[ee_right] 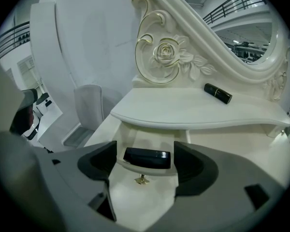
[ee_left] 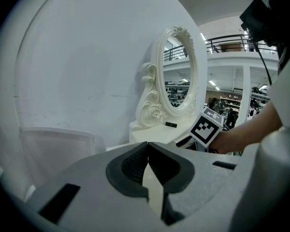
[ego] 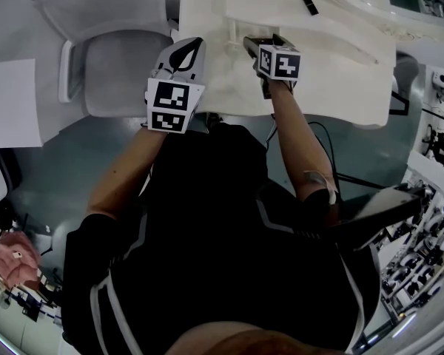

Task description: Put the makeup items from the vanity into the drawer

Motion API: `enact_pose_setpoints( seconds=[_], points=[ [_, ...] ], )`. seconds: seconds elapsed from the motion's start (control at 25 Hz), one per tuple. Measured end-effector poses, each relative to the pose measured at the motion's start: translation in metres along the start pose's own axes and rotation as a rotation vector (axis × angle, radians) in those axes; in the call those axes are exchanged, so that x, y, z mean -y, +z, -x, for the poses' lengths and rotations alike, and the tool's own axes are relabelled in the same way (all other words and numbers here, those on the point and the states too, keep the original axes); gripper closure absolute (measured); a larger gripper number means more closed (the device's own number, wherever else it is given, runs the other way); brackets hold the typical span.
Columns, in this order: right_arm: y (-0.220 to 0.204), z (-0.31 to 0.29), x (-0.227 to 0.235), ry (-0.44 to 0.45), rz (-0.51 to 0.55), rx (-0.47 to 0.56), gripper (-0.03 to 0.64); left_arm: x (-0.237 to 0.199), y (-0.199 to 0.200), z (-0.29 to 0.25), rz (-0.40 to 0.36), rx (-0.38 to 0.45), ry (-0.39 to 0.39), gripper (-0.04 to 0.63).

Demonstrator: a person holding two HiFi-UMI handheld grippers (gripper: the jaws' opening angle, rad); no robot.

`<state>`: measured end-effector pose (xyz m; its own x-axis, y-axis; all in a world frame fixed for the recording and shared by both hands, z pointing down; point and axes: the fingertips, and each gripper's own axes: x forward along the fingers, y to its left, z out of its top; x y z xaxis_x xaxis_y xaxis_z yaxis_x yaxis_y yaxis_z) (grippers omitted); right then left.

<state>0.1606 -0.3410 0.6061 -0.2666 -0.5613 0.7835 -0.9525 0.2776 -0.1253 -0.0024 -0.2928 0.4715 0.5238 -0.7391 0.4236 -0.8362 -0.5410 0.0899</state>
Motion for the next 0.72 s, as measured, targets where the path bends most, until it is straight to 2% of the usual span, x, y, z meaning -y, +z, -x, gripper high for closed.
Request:
enact_pose_setpoints(
  seconds=[0.32, 0.72],
  points=[
    [0.006, 0.01, 0.001, 0.01, -0.004, 0.047, 0.219, 0.004, -0.001, 0.0, -0.018, -0.004, -0.016, 0.591],
    [0.063, 0.086, 0.006, 0.001, -0.037, 0.288, 0.227, -0.008, 0.031, 0.016, -0.037, 0.056, -0.03, 0.591]
  ],
)
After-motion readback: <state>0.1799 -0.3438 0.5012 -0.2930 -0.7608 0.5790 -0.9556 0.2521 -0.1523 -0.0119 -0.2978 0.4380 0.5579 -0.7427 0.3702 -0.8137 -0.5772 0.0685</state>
